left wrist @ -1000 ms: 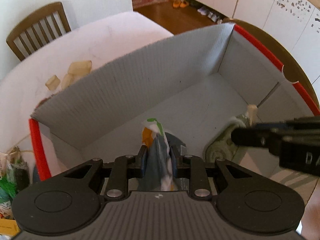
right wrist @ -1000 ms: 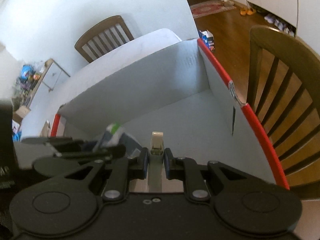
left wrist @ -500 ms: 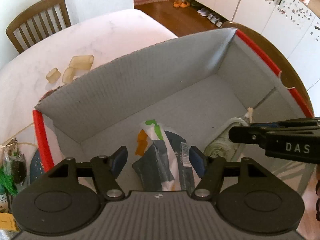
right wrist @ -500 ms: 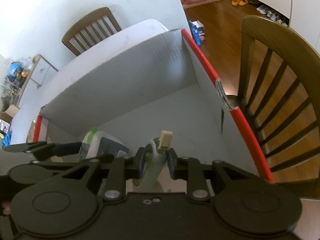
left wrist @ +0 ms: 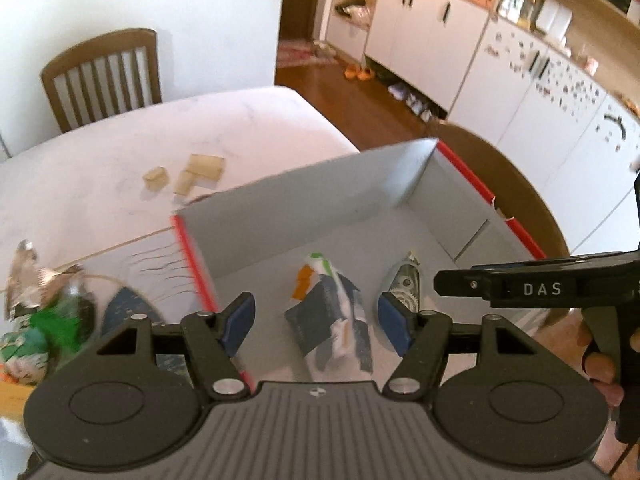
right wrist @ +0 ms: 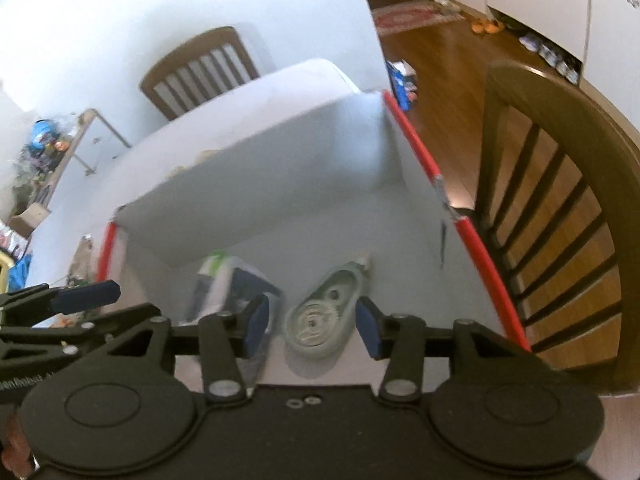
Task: Organize objects
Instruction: 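Withdraw both tools from the box back over the table items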
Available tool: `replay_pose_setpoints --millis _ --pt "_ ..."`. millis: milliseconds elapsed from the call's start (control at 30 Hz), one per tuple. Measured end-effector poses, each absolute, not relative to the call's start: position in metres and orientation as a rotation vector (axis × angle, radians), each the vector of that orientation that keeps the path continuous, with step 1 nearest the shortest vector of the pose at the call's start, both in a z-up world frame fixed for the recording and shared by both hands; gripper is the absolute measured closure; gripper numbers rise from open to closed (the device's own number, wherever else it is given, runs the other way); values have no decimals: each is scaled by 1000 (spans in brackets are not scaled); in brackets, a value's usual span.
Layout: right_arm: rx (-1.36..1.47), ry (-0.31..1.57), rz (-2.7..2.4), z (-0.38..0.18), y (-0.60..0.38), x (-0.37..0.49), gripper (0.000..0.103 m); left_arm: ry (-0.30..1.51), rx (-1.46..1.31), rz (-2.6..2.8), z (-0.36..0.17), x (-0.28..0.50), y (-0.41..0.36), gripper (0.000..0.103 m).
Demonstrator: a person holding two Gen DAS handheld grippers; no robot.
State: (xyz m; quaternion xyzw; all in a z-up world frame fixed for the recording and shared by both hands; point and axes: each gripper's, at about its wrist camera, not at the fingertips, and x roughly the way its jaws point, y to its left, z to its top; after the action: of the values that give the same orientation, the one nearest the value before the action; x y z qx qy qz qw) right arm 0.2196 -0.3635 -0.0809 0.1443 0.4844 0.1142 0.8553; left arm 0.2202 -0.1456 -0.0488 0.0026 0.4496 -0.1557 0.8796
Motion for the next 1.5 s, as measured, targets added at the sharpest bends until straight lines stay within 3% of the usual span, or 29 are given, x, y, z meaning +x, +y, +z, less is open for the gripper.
replay_pose_setpoints --millis 200,400,467,667,933,1100,1267,1500 --pt "273 954 285 -56 -337 196 42 879 -54 -301 -26 190 -103 36" --pt "234 890 328 -32 -298 172 40 835 -67 -277 -16 166 -57 36" --pt "215 867 339 -26 -281 164 33 823 -71 -264 -13 157 -39 35" --pt "188 835 360 -17 -237 144 23 789 -76 -215 -5 136 20 20" --pt "132 805 406 -11 -175 117 14 766 -85 -140 -5 116 100 19" --pt "107 798 408 -14 -141 107 7 762 -88 -110 -13 105 141 12" --pt "73 805 422 -25 -110 101 6 774 -110 -118 -28 101 171 2" --pt "57 871 439 -55 -72 107 6 771 -87 -150 -60 85 186 0"
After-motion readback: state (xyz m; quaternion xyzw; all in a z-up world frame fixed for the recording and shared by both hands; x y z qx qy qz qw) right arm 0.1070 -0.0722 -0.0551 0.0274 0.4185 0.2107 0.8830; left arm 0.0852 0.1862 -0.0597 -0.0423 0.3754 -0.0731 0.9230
